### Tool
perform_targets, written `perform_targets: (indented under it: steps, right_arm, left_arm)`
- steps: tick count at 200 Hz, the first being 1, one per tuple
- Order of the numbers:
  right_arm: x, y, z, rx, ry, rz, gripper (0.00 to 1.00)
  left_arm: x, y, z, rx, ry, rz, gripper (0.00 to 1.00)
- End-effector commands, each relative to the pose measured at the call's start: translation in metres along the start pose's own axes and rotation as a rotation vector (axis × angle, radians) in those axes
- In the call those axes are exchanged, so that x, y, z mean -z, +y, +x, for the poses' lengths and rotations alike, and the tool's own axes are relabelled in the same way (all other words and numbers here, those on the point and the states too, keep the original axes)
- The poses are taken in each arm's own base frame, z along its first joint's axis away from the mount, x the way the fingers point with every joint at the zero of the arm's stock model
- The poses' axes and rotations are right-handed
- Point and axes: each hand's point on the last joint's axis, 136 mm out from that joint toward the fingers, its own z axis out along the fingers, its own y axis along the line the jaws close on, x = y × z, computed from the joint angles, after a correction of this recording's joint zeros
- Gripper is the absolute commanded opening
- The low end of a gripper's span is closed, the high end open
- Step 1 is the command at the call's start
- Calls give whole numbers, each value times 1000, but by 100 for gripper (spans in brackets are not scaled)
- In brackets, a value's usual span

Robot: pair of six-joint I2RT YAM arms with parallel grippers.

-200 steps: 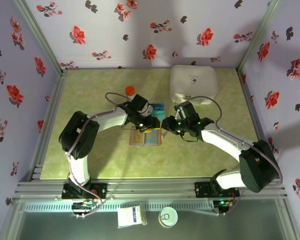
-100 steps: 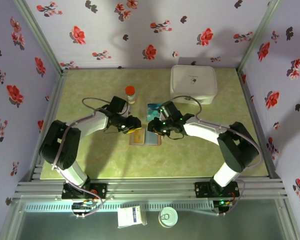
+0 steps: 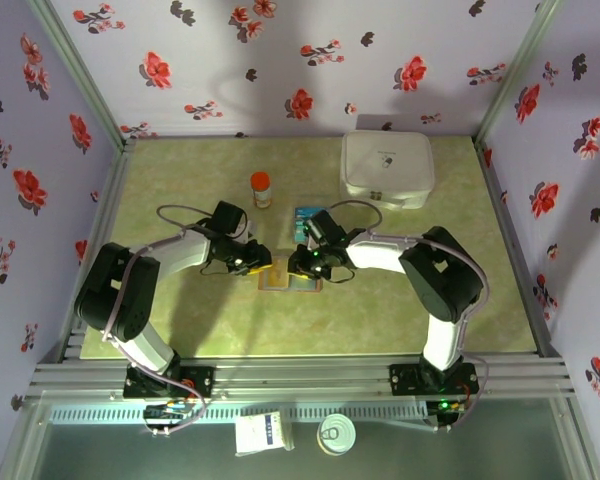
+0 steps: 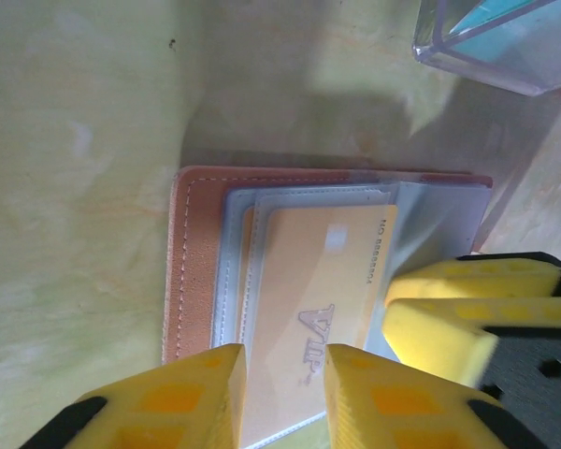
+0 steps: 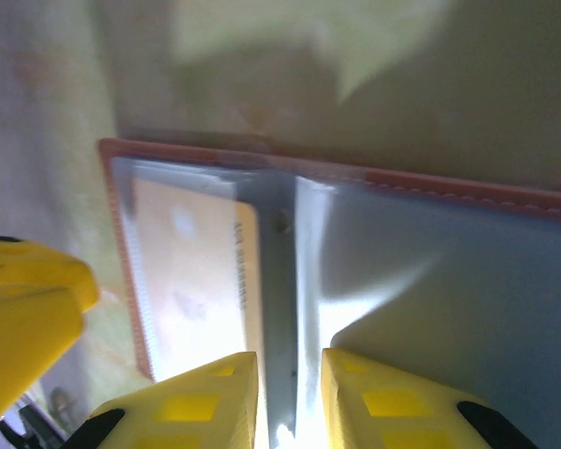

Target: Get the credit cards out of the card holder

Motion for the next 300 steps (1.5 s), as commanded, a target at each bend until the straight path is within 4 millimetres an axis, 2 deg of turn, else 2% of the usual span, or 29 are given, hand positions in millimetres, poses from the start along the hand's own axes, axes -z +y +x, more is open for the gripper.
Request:
perform_targets:
  steps: [1, 21, 66, 133, 223, 274, 300]
  right_arm:
    - [-2, -20, 4, 0, 6, 85, 26]
    - [3, -17, 2, 9, -7, 86, 26]
    - [17, 12, -6, 36, -42, -8, 26]
    - [12, 40, -10, 18, -25, -150, 25]
    - [-3, 30, -9, -4, 5, -118, 24]
    - [-7, 10, -4, 2, 19, -27, 23]
    - [-5, 6, -5, 13, 16, 0, 23]
  left_arm:
    - [-3, 1, 1, -21, 12, 14, 25]
    - [-5, 1, 1, -20, 20, 16, 22]
    - [-9, 3, 2, -16, 28, 15, 15]
    - [-17, 15, 9, 5, 60, -10, 10]
    - [-16, 19, 12, 4, 74, -36, 6]
    - [-18, 23, 15, 8, 83, -50, 5]
    - [-18, 25, 16, 11, 85, -53, 5]
